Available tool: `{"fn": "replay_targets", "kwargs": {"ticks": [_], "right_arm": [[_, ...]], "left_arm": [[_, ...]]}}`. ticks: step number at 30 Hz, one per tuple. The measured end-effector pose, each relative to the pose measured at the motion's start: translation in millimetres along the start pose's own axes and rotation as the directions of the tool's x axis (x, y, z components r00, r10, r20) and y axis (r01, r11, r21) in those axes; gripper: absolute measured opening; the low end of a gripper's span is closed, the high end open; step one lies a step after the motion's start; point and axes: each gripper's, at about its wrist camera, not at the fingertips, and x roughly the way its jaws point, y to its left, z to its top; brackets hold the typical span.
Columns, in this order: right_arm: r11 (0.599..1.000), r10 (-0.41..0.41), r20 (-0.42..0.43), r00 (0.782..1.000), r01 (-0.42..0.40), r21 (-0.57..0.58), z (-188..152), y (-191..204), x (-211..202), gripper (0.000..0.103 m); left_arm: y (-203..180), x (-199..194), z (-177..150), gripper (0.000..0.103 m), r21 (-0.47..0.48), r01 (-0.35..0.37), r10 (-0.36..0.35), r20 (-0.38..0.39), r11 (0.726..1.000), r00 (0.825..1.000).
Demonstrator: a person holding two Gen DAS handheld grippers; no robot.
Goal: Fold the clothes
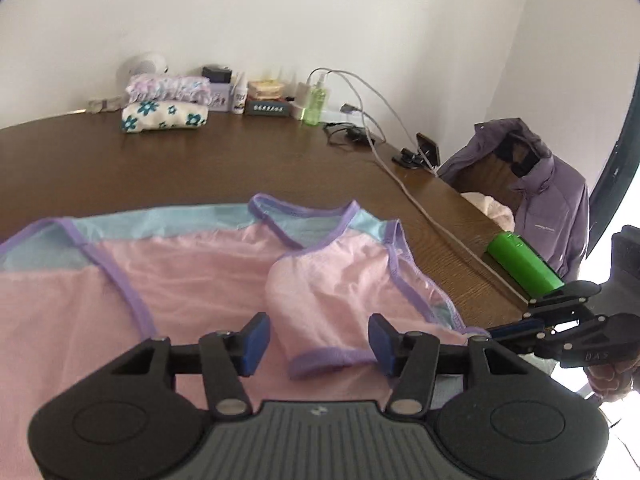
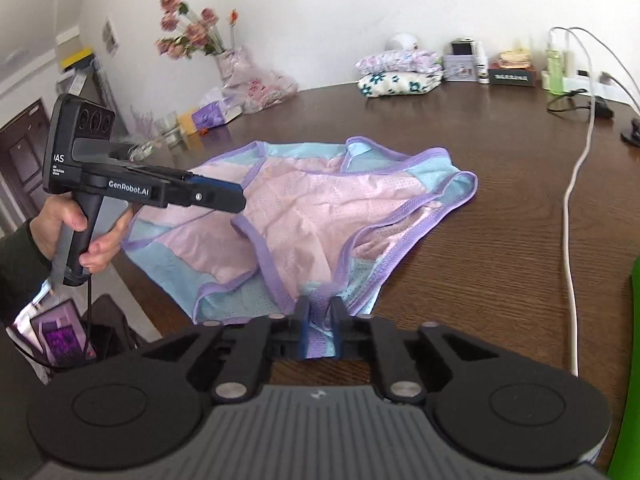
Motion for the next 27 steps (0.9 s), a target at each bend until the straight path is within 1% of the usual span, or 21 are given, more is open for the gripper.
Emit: {"fn": "replay_targets", "kwargs": {"ticks": [1, 2, 4, 6, 7, 9, 11, 13, 14, 15, 16, 18, 19, 20, 21, 22, 23, 25, 26, 27], "right_arm": [[0.998, -0.026, -0.008, 1.000, 0.026, -0.058, 2, 3, -4, 0.006], [0.992, -0.053, -0.015, 0.999, 0.051, -0.116, 5, 6, -7, 0.006], [0.982, -0.088, -0.007, 0.996, 0.086, -0.168, 14, 7, -16, 0.006], [0.962, -0.162, 0.002, 0.987, 0.158, -0.221, 21, 9, -22, 0.006], [0.959, -0.172, 0.003, 0.985, 0.168, -0.229, 23, 8, -23, 0.006], [0.964, -0.169, -0.033, 0.985, 0.159, -0.213, 25, 6, -23, 0.012], [0.964, -0.167, -0.072, 0.983, 0.147, -0.221, 23, 6, -23, 0.021], [0.966, -0.170, -0.051, 0.984, 0.157, -0.204, 21, 2, -28, 0.023], [0.975, -0.162, -0.035, 0.986, 0.154, -0.158, 22, -4, -30, 0.023], [0.981, -0.170, -0.031, 0.985, 0.166, -0.103, 24, -12, -29, 0.023], [0.983, -0.178, -0.027, 0.984, 0.176, -0.048, 26, -20, -29, 0.023], [0.980, -0.196, -0.046, 0.980, 0.196, 0.007, 30, -28, -18, 0.021], [0.983, -0.184, -0.070, 0.981, 0.184, 0.005, 30, -27, -11, 0.021], [0.986, -0.166, -0.089, 0.982, 0.166, -0.009, 30, -24, -6, 0.021], [0.989, -0.150, -0.096, 0.984, 0.147, -0.030, 29, -20, -2, 0.021], [0.989, -0.143, -0.092, 0.985, 0.140, -0.041, 28, -17, -1, 0.021], [0.988, -0.149, -0.071, 0.986, 0.146, -0.045, 27, -16, -3, 0.019], [0.990, -0.139, -0.029, 0.990, 0.139, -0.010, 24, -18, -13, 0.019], [0.989, -0.148, -0.019, 0.989, 0.148, -0.010, 23, -19, -19, 0.019], [0.988, -0.157, -0.009, 0.988, 0.157, -0.011, 22, -20, -24, 0.019]], "left_arm": [[1, 2, -2, 0.054, 0.000, -0.015, 0.015, -0.020, 1.000, 1.000], [2, 4, -5, 0.053, 0.003, -0.035, 0.035, -0.037, 0.999, 0.999], [0, 2, -11, 0.055, 0.032, -0.057, 0.058, -0.020, 0.998, 0.998], [-2, 1, -14, 0.056, 0.049, -0.070, 0.071, -0.015, 0.996, 0.997], [-3, 1, -16, 0.056, 0.056, -0.072, 0.073, -0.012, 0.996, 0.997], [-6, 1, -17, 0.056, 0.063, -0.075, 0.075, -0.012, 0.995, 0.997], [-8, 0, -15, 0.056, 0.051, -0.047, 0.048, -0.019, 0.998, 0.999], [-14, -4, -11, 0.056, 0.034, 0.007, -0.007, -0.003, 0.999, 1.000], [-19, -5, -8, 0.056, 0.031, 0.047, -0.047, 0.001, 0.998, 0.999], [-27, -4, -3, 0.056, 0.035, 0.102, -0.103, 0.004, 0.994, 0.995], [-38, -1, 0, 0.056, 0.043, 0.160, -0.161, 0.004, 0.986, 0.987], [-64, 7, 5, 0.056, 0.069, 0.263, -0.264, -0.004, 0.962, 0.965], [-79, 14, 6, 0.056, 0.101, 0.291, -0.290, -0.018, 0.951, 0.957], [-96, 20, 5, 0.056, 0.154, 0.297, -0.295, -0.037, 0.942, 0.955], [-113, 26, 3, 0.055, 0.221, 0.288, -0.286, -0.043, 0.932, 0.957], [-127, 30, -1, 0.055, 0.284, 0.272, -0.273, -0.037, 0.920, 0.961], [-138, 33, -5, 0.055, 0.336, 0.251, -0.258, -0.025, 0.908, 0.966], [-148, 40, -10, 0.051, 0.373, 0.239, -0.246, -0.028, 0.896, 0.969], [-149, 43, -11, 0.045, 0.371, 0.249, -0.252, -0.042, 0.894, 0.967], [-148, 46, -11, 0.044, 0.362, 0.266, -0.262, -0.060, 0.893, 0.963]]}}
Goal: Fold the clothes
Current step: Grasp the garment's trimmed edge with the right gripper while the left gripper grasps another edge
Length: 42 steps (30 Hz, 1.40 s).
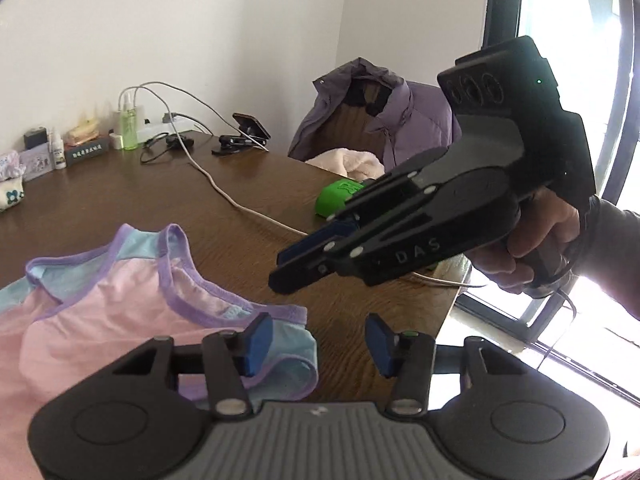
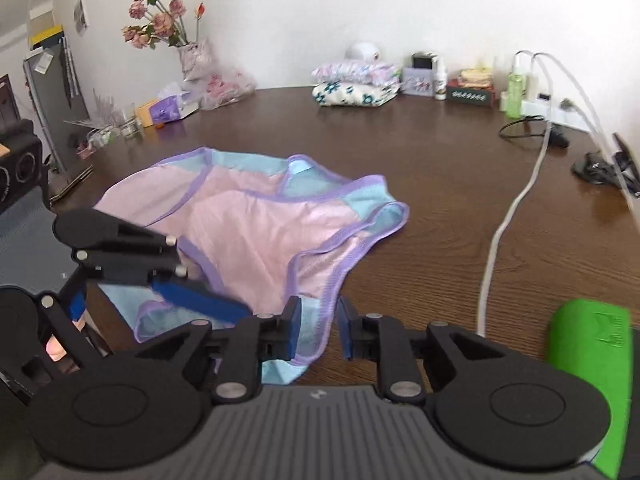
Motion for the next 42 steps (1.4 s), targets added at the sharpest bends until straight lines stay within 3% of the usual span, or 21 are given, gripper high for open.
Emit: {"fn": "replay_targets", "kwargs": {"ticks": [2, 4, 7, 11, 17, 19, 21, 23, 27, 35, 42], "right_arm": [[0.999, 0.041, 0.013, 0.999, -0.041, 0.016, -3, -5, -8, 0.019], [0.997, 0.073, 0.010, 0.997, -0.073, 0.040, -4, -6, -6, 0.019], [0.996, 0.083, -0.014, 0.996, -0.083, 0.028, -9, 1, 7, 0.019], [0.995, 0.094, -0.032, 0.995, -0.093, 0.038, -17, 4, 16, 0.008], [0.996, 0.033, -0.024, 0.999, -0.031, 0.078, -24, -6, 12, 0.006], [0.996, 0.033, 0.004, 0.999, -0.033, 0.078, -23, -4, 6, 0.007], [0.996, 0.046, 0.027, 0.999, -0.048, 0.079, -20, -3, 0, 0.009], [0.996, 0.056, 0.023, 0.998, -0.057, 0.070, -19, -1, 1, 0.009], [0.997, 0.021, 0.000, 1.000, -0.021, 0.068, -18, 1, 11, 0.009], [0.995, 0.012, -0.008, 1.000, -0.011, 0.096, -11, 7, 36, 0.012], [0.991, -0.001, 0.023, 1.000, -0.002, 0.132, -23, 6, 14, 0.012]], "left_arm": [[4, 5, -2, 0.041, -0.006, -0.002, 0.001, -0.024, 1.000, 1.000], [8, 9, -3, 0.029, -0.018, 0.011, -0.012, -0.047, 1.000, 0.999], [13, 9, -5, 0.024, -0.041, 0.031, -0.034, -0.057, 0.999, 0.998], [8, 8, -9, 0.004, -0.052, 0.032, -0.035, -0.051, 0.998, 0.998], [10, 11, -13, 0.003, -0.095, 0.067, -0.075, -0.082, 0.993, 0.994], [12, 3, -10, 0.004, -0.128, 0.121, -0.129, -0.052, 0.984, 0.990], [14, -6, -6, 0.011, -0.150, 0.157, -0.161, -0.013, 0.976, 0.987], [15, -8, -3, 0.015, -0.130, 0.116, -0.117, 0.003, 0.985, 0.993], [18, 3, -8, 0.015, -0.096, -0.001, -0.003, -0.051, 0.995, 0.999], [9, 3, -17, 0.015, -0.044, 0.010, -0.012, -0.065, 0.999, 0.998], [20, -3, -13, 0.015, -0.112, 0.056, -0.060, -0.039, 0.992, 0.997]]}}
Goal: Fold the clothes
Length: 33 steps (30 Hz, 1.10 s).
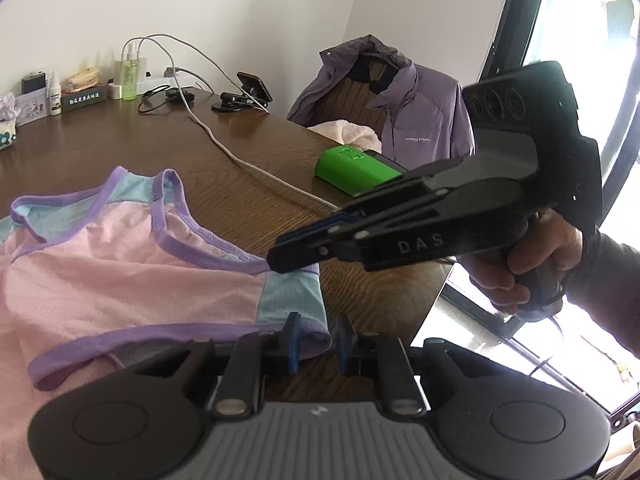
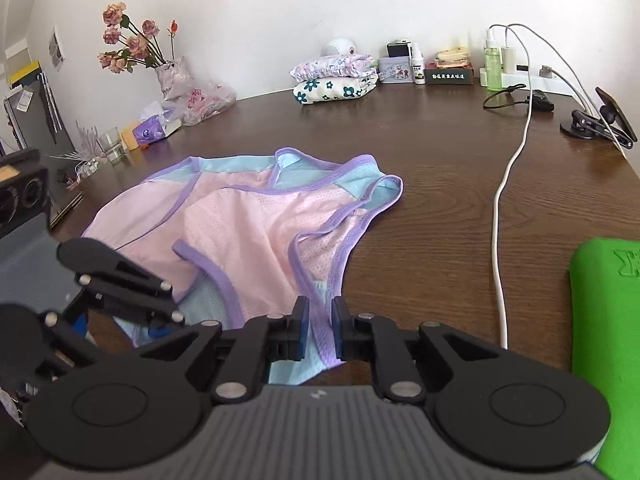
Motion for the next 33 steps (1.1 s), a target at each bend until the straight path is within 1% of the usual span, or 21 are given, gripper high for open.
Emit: {"fn": "replay_targets", "kwargs": {"ticks": [3, 5, 7, 8, 11, 12, 14, 15, 16, 17, 18, 19, 21, 23, 24, 25, 26, 27, 28, 31, 33], "right_arm": [[1.000, -0.014, -0.012, 1.000, 0.014, 0.003, -4, 1, 0, 0.012], [1.000, -0.015, -0.011, 1.000, 0.015, 0.002, -5, 2, 0, 0.008], [1.000, -0.002, 0.000, 1.000, 0.002, -0.010, -4, 4, -6, 0.007], [1.000, -0.008, 0.007, 1.000, 0.008, -0.022, -4, 6, -9, 0.007], [0.998, -0.033, 0.002, 0.999, 0.033, -0.051, -5, 9, -13, 0.007], [0.997, -0.046, -0.005, 0.999, 0.045, -0.059, -6, 9, -13, 0.007], [0.996, -0.061, -0.013, 0.998, 0.060, -0.068, -7, 8, -12, 0.007], [0.995, -0.068, -0.016, 0.998, 0.067, -0.072, -8, 7, -11, 0.009], [0.994, -0.075, -0.019, 0.997, 0.074, -0.077, -8, 7, -11, 0.015], [0.996, -0.068, 0.006, 0.998, 0.069, -0.059, -4, 5, -13, 0.023], [0.997, -0.062, 0.032, 0.998, 0.063, -0.042, 0, 3, -16, 0.028], [0.998, -0.050, 0.071, 0.996, 0.051, -0.021, 6, 1, -16, 0.030], [0.999, -0.034, 0.108, 0.994, 0.033, 0.015, 18, -1, -6, 0.030], [1.000, -0.013, 0.104, 0.994, 0.010, 0.027, 27, -1, 12, 0.029], [1.000, -0.012, 0.084, 0.996, 0.010, 0.025, 30, 0, 24, 0.029], [1.000, -0.008, 0.062, 0.998, 0.006, 0.018, 31, 2, 34, 0.027], [1.000, -0.013, 0.052, 0.999, 0.012, 0.014, 31, 5, 41, 0.020], [1.000, -0.018, 0.041, 0.999, 0.018, 0.011, 32, 8, 48, 0.014], [1.000, -0.025, 0.032, 0.999, 0.024, 0.013, 31, 9, 53, 0.005], [0.996, -0.085, 0.036, 0.996, 0.085, 0.017, 27, 8, 53, 0.002], [0.993, -0.111, 0.040, 0.993, 0.109, 0.046, 24, 2, 50, 0.001]], "left_arm": [[8, -7, 6, 0.018, -0.039, 0.010, -0.009, 0.038, 0.999, 0.999], [14, -10, 11, 0.022, -0.066, -0.008, 0.012, 0.055, 0.998, 0.998], [19, -8, 13, 0.025, -0.082, -0.034, 0.038, 0.058, 0.996, 0.998], [20, -7, 14, 0.025, -0.081, -0.048, 0.054, 0.061, 0.996, 0.997], [14, 2, 16, 0.027, -0.020, -0.082, 0.083, 0.057, 0.996, 0.995], [12, 5, 16, 0.027, -0.006, -0.090, 0.090, 0.048, 0.996, 0.995], [11, 12, 16, 0.027, -0.003, -0.082, 0.082, 0.011, 0.997, 0.997], [10, 13, 14, 0.027, -0.001, -0.078, 0.078, -0.002, 0.997, 0.997], [9, 14, 13, 0.027, 0.002, -0.076, 0.076, -0.011, 0.997, 0.997], [8, 14, 12, 0.027, 0.005, -0.075, 0.075, -0.020, 0.997, 0.997], [8, 14, 10, 0.027, 0.009, -0.073, 0.073, -0.029, 0.997, 0.997], [8, 14, 9, 0.027, 0.005, -0.072, 0.072, -0.035, 0.997, 0.997], [8, 13, 8, 0.028, -0.006, -0.072, 0.072, -0.037, 0.997, 0.997], [7, 13, 7, 0.028, 0.001, -0.075, 0.075, -0.031, 0.997, 0.997], [7, 13, 6, 0.028, 0.002, -0.076, 0.076, -0.028, 0.997, 0.997], [7, 13, 6, 0.028, 0.002, -0.078, 0.078, -0.027, 0.997, 0.997], [6, 13, 6, 0.028, 0.003, -0.079, 0.079, -0.027, 0.997, 0.996], [6, 13, 6, 0.028, 0.003, -0.081, 0.081, -0.027, 0.997, 0.996], [6, 12, 6, 0.028, 0.003, -0.081, 0.081, -0.026, 0.997, 0.996], [8, 12, 6, 0.028, -0.007, -0.074, 0.074, -0.022, 0.997, 0.997], [9, 11, 5, 0.028, -0.009, -0.068, 0.068, -0.021, 0.998, 0.997]]}}
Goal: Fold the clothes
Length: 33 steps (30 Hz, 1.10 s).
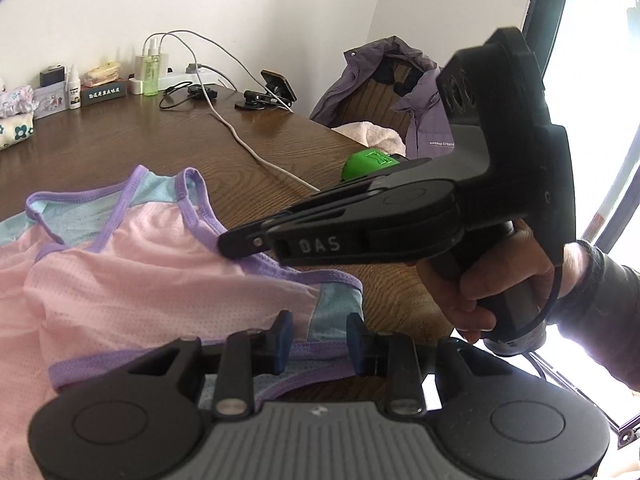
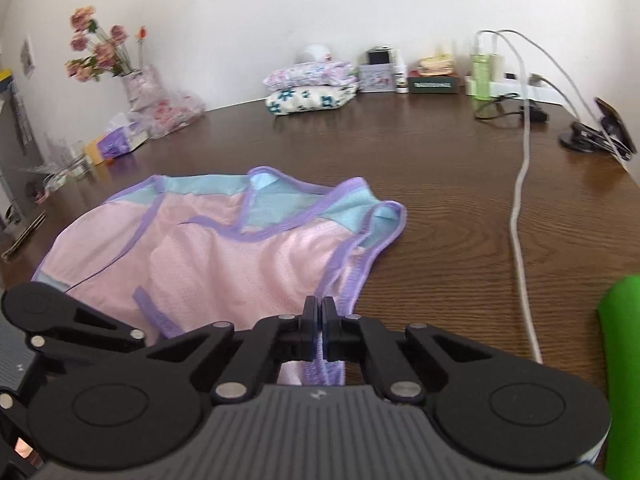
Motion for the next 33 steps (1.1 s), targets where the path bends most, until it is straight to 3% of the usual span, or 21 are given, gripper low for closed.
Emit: {"fn": "replay_targets", "kwargs": {"ticks": [9, 10, 12, 13, 15, 17, 19, 22, 25, 29, 33], "right_arm": [[0.999, -0.025, -0.007, 1.000, 0.026, 0.024, 5, -5, -3, 0.004], [0.999, -0.029, -0.007, 1.000, 0.029, 0.033, 6, -6, -2, 0.008], [0.999, -0.018, 0.004, 1.000, 0.018, 0.048, 12, -8, -1, 0.029], [0.998, -0.011, 0.016, 1.000, 0.010, 0.059, 17, -9, 1, 0.033], [0.996, -0.004, 0.017, 1.000, 0.003, 0.095, 27, -12, 10, 0.032], [0.994, -0.010, 0.004, 1.000, 0.009, 0.110, 36, -14, 23, 0.017], [0.995, -0.038, -0.025, 0.999, 0.040, 0.090, 39, -10, 37, 0.014], [0.991, -0.087, -0.025, 0.996, 0.089, 0.096, 38, -10, 42, 0.002], [0.981, -0.126, -0.022, 0.992, 0.128, 0.143, 37, -18, 39, 0.001], [0.976, -0.077, -0.007, 0.997, 0.077, 0.202, 40, -27, 40, 0.007], [0.981, -0.067, -0.014, 0.998, 0.069, 0.184, 49, -28, 54, 0.010]], "left_arm": [[4, -1, -2, 0.028, 0.005, 0.016, -0.016, 0.001, 1.000, 1.000], [3, -1, -2, 0.028, 0.005, 0.015, -0.015, 0.002, 1.000, 1.000], [2, -2, -3, 0.028, 0.009, 0.013, -0.013, 0.003, 1.000, 1.000], [2, -2, -2, 0.028, 0.009, 0.012, -0.012, 0.003, 1.000, 1.000], [1, -2, -2, 0.029, 0.004, 0.012, -0.012, 0.004, 1.000, 1.000], [1, -2, -2, 0.029, 0.007, 0.012, -0.012, 0.006, 1.000, 1.000], [-1, -1, -2, 0.029, 0.013, 0.011, -0.011, 0.006, 1.000, 1.000], [-2, 0, -2, 0.029, 0.013, 0.010, -0.010, 0.006, 1.000, 1.000], [-2, 0, -2, 0.029, 0.007, 0.011, -0.011, 0.006, 1.000, 1.000], [-1, -1, -2, 0.029, 0.005, 0.014, -0.014, 0.004, 1.000, 1.000], [-3, -1, -2, 0.029, 0.009, 0.008, -0.008, 0.002, 1.000, 1.000]]}}
